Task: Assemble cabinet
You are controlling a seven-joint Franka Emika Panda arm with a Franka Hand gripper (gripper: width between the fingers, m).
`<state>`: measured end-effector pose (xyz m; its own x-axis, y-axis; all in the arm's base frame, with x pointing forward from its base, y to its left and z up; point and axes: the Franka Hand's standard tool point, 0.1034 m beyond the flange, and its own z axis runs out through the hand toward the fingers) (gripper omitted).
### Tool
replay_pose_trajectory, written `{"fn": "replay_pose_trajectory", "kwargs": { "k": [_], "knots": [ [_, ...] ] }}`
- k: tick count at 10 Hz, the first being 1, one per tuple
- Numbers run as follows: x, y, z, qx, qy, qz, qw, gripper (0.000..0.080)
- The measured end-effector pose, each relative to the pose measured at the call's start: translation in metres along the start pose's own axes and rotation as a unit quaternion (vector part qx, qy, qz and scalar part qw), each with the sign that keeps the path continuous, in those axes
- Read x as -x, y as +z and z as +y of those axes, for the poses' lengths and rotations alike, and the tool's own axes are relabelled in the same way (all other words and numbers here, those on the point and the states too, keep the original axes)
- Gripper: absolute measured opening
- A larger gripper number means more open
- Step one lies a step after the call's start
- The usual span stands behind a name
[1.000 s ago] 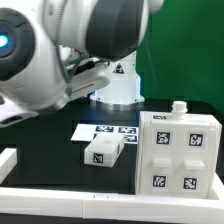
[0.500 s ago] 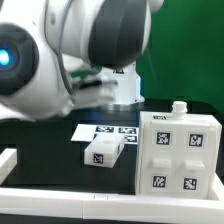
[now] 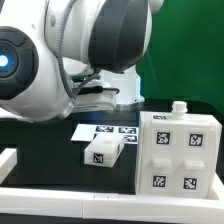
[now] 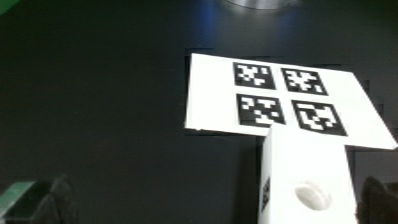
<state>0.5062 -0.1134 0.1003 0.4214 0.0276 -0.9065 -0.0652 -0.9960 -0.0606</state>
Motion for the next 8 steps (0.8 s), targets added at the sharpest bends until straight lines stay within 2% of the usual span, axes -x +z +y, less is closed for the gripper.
{"fn": "replay_pose_trajectory", "kwargs": {
  "k": [2, 4, 8],
  "knots": [
    [-0.011, 0.005, -0.014, -0.017, 0.081, -0.005, 0.997, 0.0797],
    [-0.025, 0.001, -0.020, -0.012, 0.087, 0.026, 0.996, 0.0797],
    [-0.029, 0.000, -0.020, -0.010, 0.086, 0.034, 0.996, 0.0797]
  ]
}}
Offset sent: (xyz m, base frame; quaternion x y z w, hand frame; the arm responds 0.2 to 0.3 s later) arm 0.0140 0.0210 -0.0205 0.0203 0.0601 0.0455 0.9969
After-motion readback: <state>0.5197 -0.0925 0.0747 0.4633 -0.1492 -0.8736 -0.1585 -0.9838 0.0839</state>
